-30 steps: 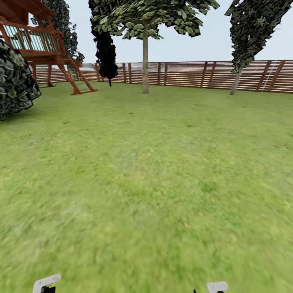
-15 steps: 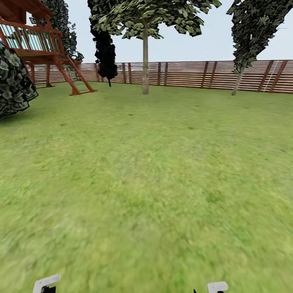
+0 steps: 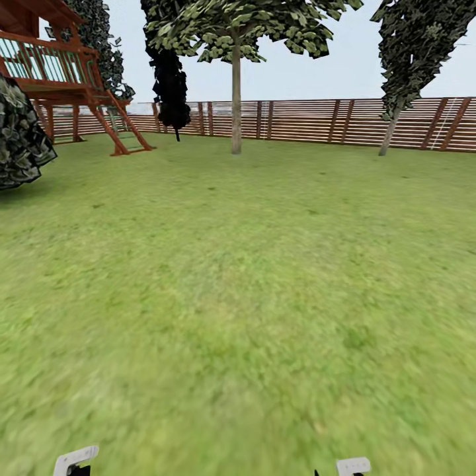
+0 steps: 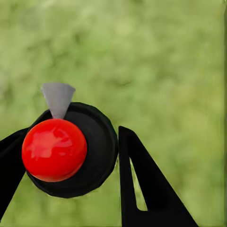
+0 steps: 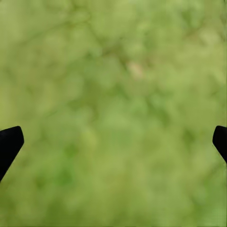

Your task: In the garden, pick up the pesticide atomizer on the floor and spray pesticide onto both trees until each tree trunk is fully covered.

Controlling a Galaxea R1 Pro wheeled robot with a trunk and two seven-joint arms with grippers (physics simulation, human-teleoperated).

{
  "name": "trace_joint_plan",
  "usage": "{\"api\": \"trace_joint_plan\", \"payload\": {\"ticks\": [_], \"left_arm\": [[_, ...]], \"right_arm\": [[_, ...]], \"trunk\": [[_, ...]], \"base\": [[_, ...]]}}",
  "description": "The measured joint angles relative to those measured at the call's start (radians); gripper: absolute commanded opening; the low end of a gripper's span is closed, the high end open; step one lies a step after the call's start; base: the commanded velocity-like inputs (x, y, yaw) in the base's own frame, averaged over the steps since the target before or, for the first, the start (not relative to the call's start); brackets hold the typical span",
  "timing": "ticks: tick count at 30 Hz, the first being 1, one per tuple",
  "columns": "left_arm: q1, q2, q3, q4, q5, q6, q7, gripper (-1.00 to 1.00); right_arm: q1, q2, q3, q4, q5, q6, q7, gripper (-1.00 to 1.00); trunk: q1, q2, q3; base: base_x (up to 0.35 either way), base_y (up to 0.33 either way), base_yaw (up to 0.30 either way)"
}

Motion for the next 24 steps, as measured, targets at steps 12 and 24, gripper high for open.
{"api": "trace_joint_plan", "payload": {"ticks": [12, 24], "left_arm": [[0.000, 0.000, 0.000, 0.000, 0.000, -0.001, 0.000, -1.00], [0.000, -0.001, -0.001, 0.000, 0.000, 0.000, 0.000, -1.00]], "right_arm": [[0.000, 0.000, 0.000, 0.000, 0.000, 0.000, 0.000, 1.00], [0.000, 0.000, 0.000, 0.000, 0.000, 0.000, 0.000, 1.00]], "trunk": [[0.000, 0.000, 0.000], [0.000, 0.000, 0.000]], "base": [[0.339, 0.000, 0.000], [0.339, 0.000, 0.000]]}}
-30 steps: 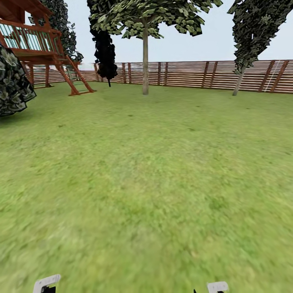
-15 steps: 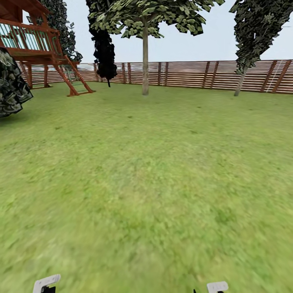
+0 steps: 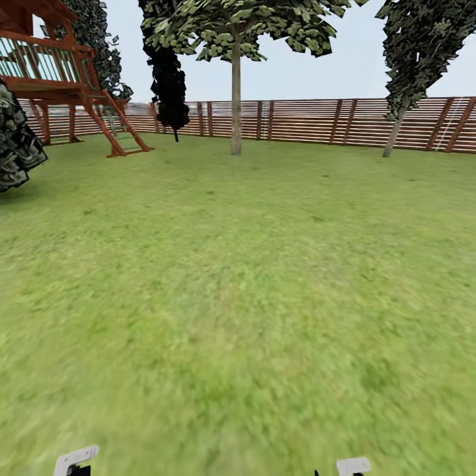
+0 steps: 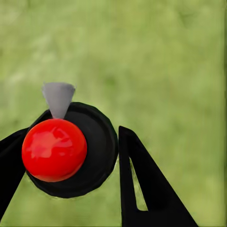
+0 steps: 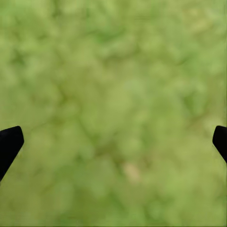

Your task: In the garden, pick up the pesticide atomizer on the floor and spray pesticide onto both trees until each tree trunk is fully covered.

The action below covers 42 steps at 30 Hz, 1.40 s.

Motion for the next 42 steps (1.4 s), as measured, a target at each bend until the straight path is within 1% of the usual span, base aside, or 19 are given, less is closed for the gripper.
{"api": "trace_joint_plan", "payload": {"ticks": [42], "left_arm": [[0.000, 0.001, 0.001, 0.000, 0.000, 0.000, 0.000, -1.00]], "right_arm": [[0.000, 0.000, 0.000, 0.000, 0.000, 0.000, 0.000, 1.00]], "trunk": [[0.000, 0.000, 0.000]], "base": [[0.340, 0.000, 0.000]]}}
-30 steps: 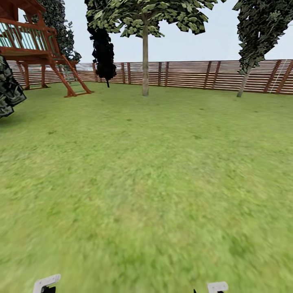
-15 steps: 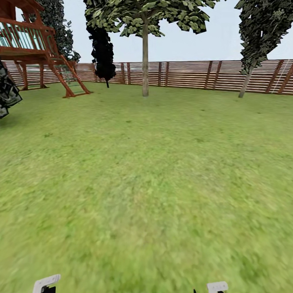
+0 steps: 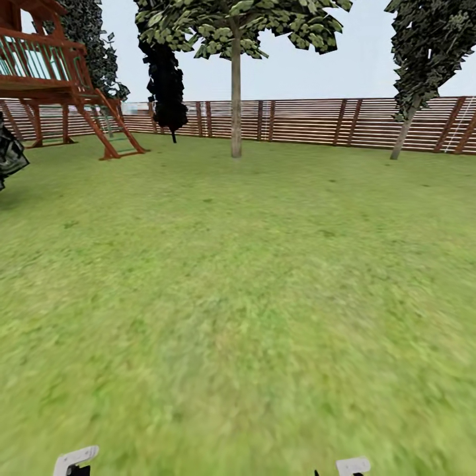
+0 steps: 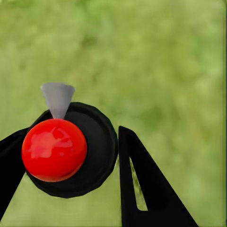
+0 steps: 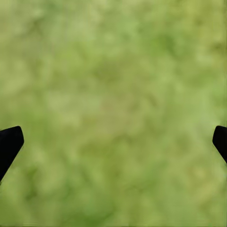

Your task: In the garden, pick up the pesticide atomizer on the floor and spray pesticide onto both trees until each tree trunk is fully covered.

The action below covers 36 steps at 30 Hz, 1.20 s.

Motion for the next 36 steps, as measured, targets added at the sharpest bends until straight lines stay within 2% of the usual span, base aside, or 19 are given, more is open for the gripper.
{"api": "trace_joint_plan", "payload": {"ticks": [36], "left_arm": [[0.000, 0.000, 0.000, 0.000, 0.000, 0.000, 0.000, -1.00]], "right_arm": [[0.000, 0.000, 0.000, 0.000, 0.000, 0.000, 0.000, 1.00]], "trunk": [[0.000, 0.000, 0.000]], "base": [[0.341, 0.000, 0.000]]}}
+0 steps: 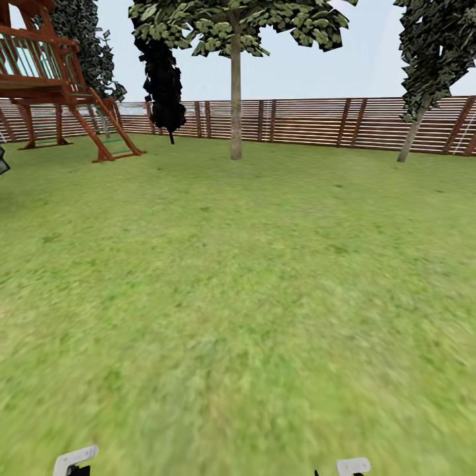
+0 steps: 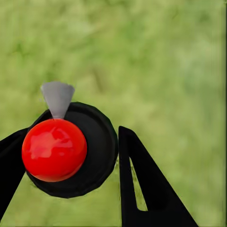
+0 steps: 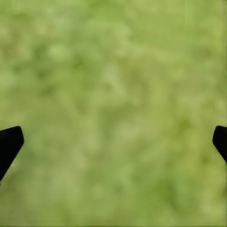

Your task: In the garden, pick up the pesticide atomizer on the floor and spray pesticide onto both trees until each tree trunk is fully covered.

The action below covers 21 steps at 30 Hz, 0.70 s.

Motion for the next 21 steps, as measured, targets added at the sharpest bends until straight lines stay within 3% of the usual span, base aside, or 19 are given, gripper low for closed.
{"api": "trace_joint_plan", "payload": {"ticks": [21], "left_arm": [[0.000, 0.000, 0.000, 0.000, 0.000, 0.000, 0.000, -1.00]], "right_arm": [[-0.001, 0.000, 0.000, 0.000, 0.000, 0.000, 0.000, 1.00]], "trunk": [[0.000, 0.000, 0.000]], "base": [[0.341, 0.000, 0.000]]}}
